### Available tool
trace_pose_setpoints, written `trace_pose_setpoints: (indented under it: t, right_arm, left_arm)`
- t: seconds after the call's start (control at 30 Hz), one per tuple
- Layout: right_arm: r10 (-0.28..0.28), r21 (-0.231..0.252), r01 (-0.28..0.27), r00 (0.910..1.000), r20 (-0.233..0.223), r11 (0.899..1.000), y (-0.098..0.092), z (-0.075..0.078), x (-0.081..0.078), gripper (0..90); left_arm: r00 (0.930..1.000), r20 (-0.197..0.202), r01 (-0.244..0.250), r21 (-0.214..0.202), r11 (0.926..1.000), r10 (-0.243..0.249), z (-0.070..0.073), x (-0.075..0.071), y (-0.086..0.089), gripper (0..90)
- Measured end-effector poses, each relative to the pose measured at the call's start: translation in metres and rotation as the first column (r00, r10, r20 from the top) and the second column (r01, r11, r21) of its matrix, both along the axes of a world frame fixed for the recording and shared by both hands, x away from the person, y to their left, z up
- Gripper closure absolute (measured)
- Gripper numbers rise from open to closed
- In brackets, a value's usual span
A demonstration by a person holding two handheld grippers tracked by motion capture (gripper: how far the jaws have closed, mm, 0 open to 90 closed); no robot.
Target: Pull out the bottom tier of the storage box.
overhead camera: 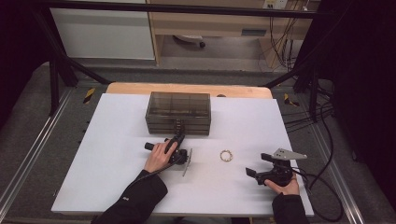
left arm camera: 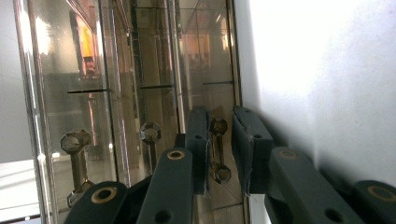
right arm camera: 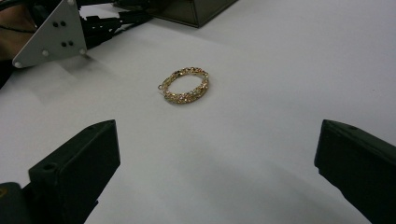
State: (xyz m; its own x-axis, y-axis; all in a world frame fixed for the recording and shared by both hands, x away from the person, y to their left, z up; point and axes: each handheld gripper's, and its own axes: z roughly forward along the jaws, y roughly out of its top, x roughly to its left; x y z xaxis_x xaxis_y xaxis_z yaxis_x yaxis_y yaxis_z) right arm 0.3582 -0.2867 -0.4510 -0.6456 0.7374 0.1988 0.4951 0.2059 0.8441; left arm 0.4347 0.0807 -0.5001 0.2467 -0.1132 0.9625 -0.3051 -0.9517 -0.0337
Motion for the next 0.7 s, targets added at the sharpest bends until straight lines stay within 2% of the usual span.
trace_pose_setpoints:
  t: [0.1, 0.5, 0.7]
  right_arm:
    - [0.001, -0.001, -0.001, 1.0, -0.001, 1.0, 0.0002, -0.0001, 0.0, 0.7]
    - [0.004, -0.004, -0.004, 1.0, 0.001, 1.0, 0.0004, -0.0004, 0.0004, 0.7]
    - [0.005, -0.007, -0.004, 1.0, 0.003, 1.0, 0.0003, -0.0005, 0.0006, 0.7]
  left_arm:
    - [0.9999, 0.012, -0.001, -0.004, 1.0, 0.001, -0.0004, 0.0002, -0.0007, 78.4]
    - [0.9998, 0.005, -0.02, -0.045, 0.9988, 0.021, 0.0016, -0.0007, -0.0002, 80.9]
    - [0.9998, -0.002, -0.02, -0.047, 0.9987, 0.02, 0.0024, -0.0031, 0.0014, 81.1]
